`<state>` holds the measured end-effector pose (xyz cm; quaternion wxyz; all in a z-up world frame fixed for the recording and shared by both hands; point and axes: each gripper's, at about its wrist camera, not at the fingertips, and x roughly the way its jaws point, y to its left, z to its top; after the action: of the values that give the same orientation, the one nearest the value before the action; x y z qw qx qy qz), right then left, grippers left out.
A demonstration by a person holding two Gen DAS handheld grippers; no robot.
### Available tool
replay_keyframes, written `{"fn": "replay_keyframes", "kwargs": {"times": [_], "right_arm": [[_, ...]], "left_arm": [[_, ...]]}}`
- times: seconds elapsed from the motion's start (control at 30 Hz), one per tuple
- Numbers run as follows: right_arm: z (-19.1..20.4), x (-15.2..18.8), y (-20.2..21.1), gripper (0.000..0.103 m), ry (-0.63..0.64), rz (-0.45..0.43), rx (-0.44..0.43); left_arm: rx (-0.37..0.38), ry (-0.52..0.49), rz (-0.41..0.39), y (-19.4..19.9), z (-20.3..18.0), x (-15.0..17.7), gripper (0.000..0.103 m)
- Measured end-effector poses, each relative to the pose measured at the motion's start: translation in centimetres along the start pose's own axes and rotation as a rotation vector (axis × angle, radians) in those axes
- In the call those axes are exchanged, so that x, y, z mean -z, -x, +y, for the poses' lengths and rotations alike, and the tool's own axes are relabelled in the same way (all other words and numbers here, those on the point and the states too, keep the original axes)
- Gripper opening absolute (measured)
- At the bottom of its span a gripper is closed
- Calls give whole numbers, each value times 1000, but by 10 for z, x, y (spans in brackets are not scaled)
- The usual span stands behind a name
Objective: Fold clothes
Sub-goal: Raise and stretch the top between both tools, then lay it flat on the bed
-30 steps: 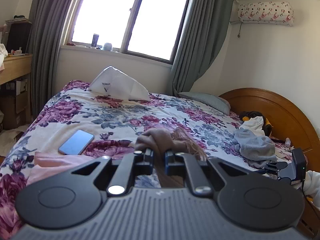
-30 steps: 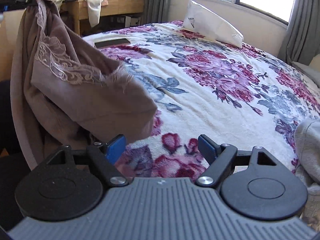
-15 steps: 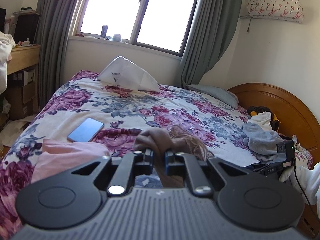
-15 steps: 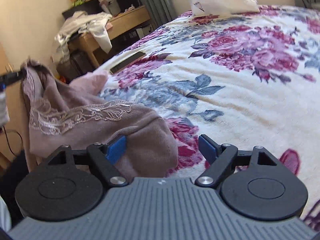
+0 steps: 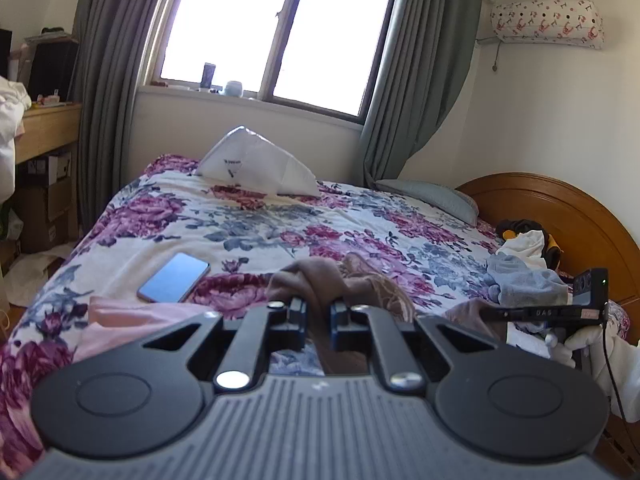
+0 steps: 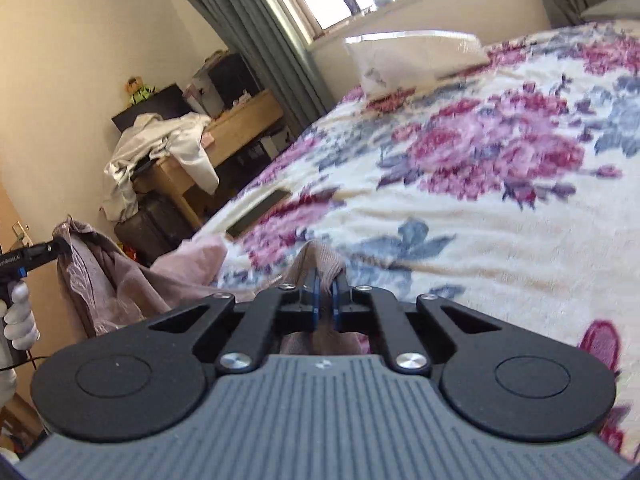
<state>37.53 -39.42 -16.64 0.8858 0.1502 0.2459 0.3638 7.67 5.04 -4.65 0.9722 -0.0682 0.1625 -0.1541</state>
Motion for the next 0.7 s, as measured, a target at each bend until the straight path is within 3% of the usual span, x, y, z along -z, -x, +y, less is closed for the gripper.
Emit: {"fn": "replay_keyframes", "kwargs": {"times": [0.13, 0.27, 0.5, 0.7], "right_arm": [[39, -49, 41, 4, 56, -244, 174], [80, -101, 83, 4, 84, -416, 248], [159, -182, 168, 4, 189, -627, 262], [219, -219, 237, 4, 247, -742, 261]], "left_arm": [[-5, -49, -88, 9, -9, -28, 9], [-6, -91, -185, 17, -18, -65, 9], [22, -207, -368, 56, -46, -134, 9], [39, -288, -507, 105, -72, -169, 9]]}}
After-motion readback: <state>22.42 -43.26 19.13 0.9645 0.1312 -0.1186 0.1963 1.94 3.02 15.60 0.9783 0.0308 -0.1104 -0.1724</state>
